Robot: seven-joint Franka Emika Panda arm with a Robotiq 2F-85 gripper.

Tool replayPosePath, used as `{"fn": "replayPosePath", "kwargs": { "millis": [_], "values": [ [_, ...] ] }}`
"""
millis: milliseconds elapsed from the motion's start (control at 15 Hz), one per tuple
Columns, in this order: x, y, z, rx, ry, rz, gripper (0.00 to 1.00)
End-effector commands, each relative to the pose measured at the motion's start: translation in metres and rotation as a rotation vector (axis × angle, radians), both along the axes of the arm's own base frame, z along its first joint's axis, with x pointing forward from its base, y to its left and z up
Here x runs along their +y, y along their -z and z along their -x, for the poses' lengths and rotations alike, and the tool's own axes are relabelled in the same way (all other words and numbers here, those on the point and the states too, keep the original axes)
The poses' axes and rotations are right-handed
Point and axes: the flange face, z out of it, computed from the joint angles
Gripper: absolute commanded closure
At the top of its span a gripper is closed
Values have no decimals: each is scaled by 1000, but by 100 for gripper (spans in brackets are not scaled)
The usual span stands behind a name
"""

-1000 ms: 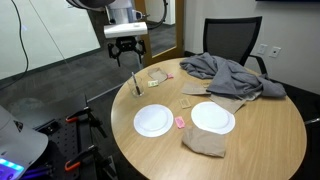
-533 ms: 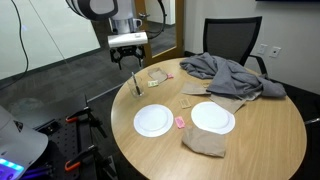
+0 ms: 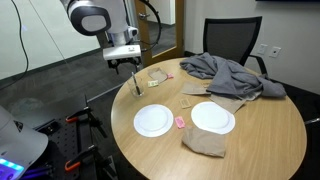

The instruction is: Take the pen out of the glass and put it on the table

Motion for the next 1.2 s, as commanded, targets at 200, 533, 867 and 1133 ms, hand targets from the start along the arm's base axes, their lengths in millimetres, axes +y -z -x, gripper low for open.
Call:
{"fn": "replayPosePath", "kwargs": {
  "millis": [200, 533, 867, 1133],
  "values": [
    [3, 15, 13, 2, 1, -28, 3],
    [11, 24, 11, 22, -28, -22, 42],
    [20, 31, 5, 24, -55, -14, 63],
    [27, 33, -4, -4, -85, 2, 59]
  ]
}}
